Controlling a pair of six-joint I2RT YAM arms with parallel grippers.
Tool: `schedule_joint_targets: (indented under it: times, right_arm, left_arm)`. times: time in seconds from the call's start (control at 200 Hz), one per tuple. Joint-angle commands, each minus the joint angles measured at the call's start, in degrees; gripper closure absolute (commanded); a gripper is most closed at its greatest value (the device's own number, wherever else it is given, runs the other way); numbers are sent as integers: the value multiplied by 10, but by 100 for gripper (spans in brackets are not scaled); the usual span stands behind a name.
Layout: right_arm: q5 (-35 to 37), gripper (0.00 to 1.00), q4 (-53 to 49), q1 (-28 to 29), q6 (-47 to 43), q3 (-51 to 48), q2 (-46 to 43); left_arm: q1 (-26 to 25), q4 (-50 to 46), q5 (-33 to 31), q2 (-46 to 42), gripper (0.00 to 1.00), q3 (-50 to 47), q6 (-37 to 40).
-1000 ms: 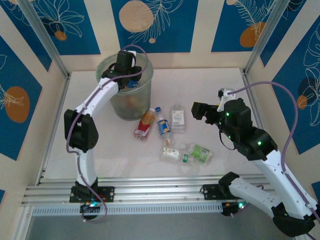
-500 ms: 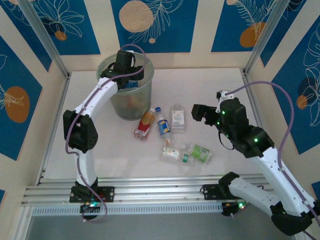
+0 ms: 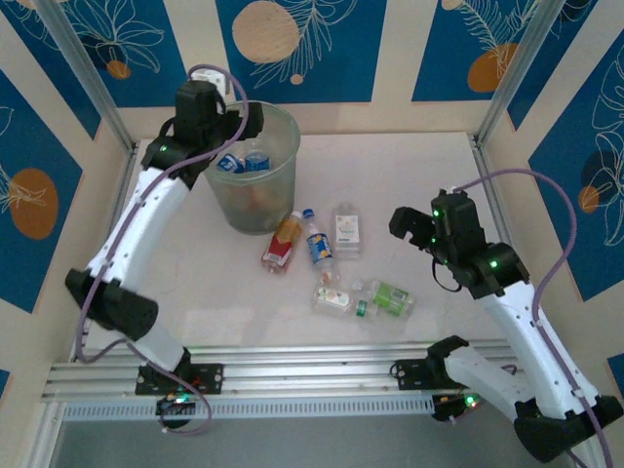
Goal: Put the plastic bottles in the bin
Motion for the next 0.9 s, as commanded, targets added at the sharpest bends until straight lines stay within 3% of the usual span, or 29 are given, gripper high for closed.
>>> schedule_joint_targets:
  times: [0.0, 0.21, 0.425, 0.64, 0.895]
  right_arm:
    - [-58, 1, -33, -35, 38, -30, -26]
    - [-120, 1, -31, -80, 44, -70, -47]
    - [-135, 1, -24, -94, 28, -76, -44]
    - [-164, 1, 12, -97, 28, -95, -44]
    - [-152, 1, 3, -97, 23, -95, -23]
  left_arm:
    - [-20, 5, 32, -66, 0, -69, -17]
    - [-121, 16, -17, -188, 1, -235, -40]
    - [-221, -9, -101, -232, 1, -367, -59]
    - [-287, 8, -185, -172, 2, -447, -57]
    - [-284, 41, -148, -75, 0, -457, -38]
